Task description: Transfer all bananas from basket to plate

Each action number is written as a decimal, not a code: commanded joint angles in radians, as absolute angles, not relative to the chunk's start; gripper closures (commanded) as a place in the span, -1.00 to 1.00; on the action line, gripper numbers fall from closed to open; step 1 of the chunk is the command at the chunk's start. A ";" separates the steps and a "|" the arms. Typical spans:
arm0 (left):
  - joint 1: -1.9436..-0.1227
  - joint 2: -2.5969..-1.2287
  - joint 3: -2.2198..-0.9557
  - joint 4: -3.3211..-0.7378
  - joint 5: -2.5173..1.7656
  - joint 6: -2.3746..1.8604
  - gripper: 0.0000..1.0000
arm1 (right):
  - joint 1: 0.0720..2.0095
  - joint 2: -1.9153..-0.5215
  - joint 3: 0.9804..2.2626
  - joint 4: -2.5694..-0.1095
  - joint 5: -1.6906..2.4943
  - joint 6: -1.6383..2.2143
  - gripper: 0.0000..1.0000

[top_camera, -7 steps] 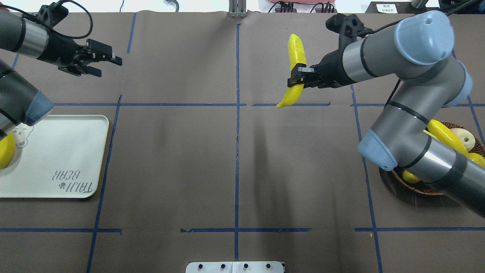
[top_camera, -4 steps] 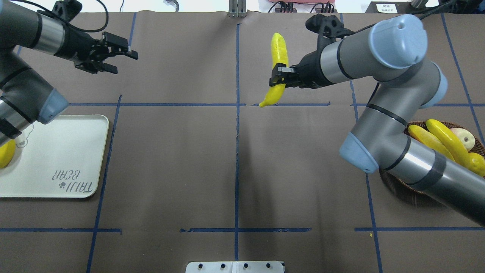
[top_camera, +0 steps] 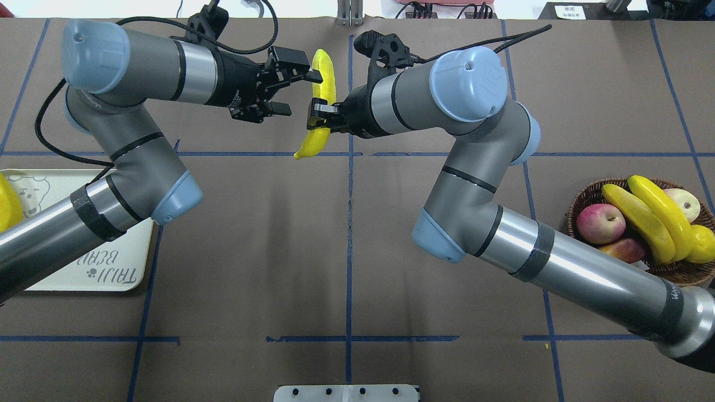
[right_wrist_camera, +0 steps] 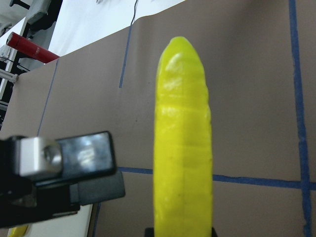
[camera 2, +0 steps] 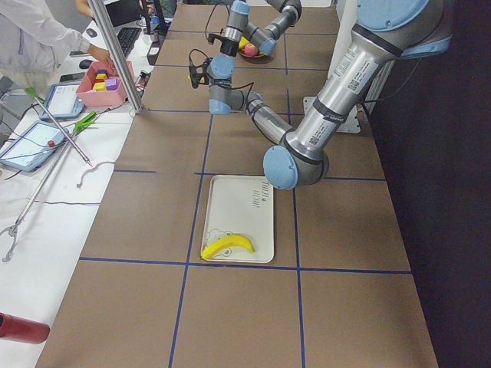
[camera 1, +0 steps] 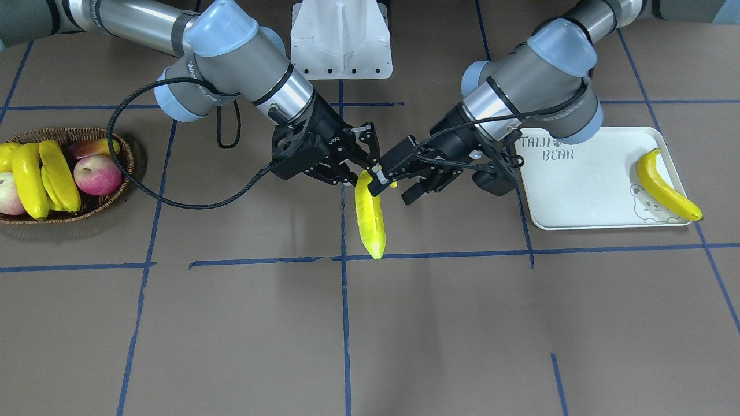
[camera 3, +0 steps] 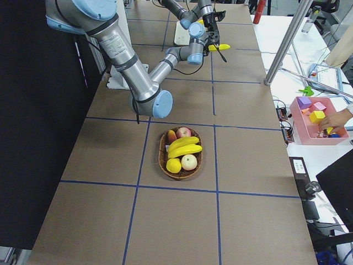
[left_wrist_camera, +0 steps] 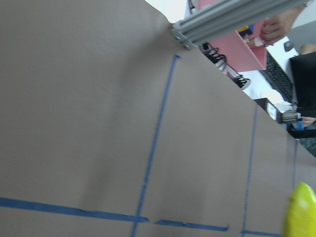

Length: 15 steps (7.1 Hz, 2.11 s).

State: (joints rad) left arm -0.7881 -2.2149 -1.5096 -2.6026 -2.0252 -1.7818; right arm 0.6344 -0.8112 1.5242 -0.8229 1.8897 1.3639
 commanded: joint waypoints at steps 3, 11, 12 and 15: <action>-0.776 -2.230 -1.497 -2.600 -2.020 -1.821 -0.35 | 0.614 -0.811 1.540 -0.815 1.878 1.365 0.95; -0.785 -2.217 -1.496 -2.589 -2.017 -1.818 1.00 | 0.633 -0.836 1.598 -0.821 1.890 1.362 -1.00; -0.790 -2.215 -1.496 -2.588 -2.017 -1.816 1.00 | 0.656 -0.841 1.603 -0.824 1.923 1.362 -1.00; -0.853 -2.067 -1.509 -2.589 -2.023 -1.804 1.00 | 0.777 -0.978 1.649 -0.838 2.098 1.350 -1.00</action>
State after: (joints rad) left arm -0.8219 -2.1322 -1.5049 -2.5889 -2.0204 -1.8091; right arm 0.7252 -0.9099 1.6222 -0.8330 2.0351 1.3551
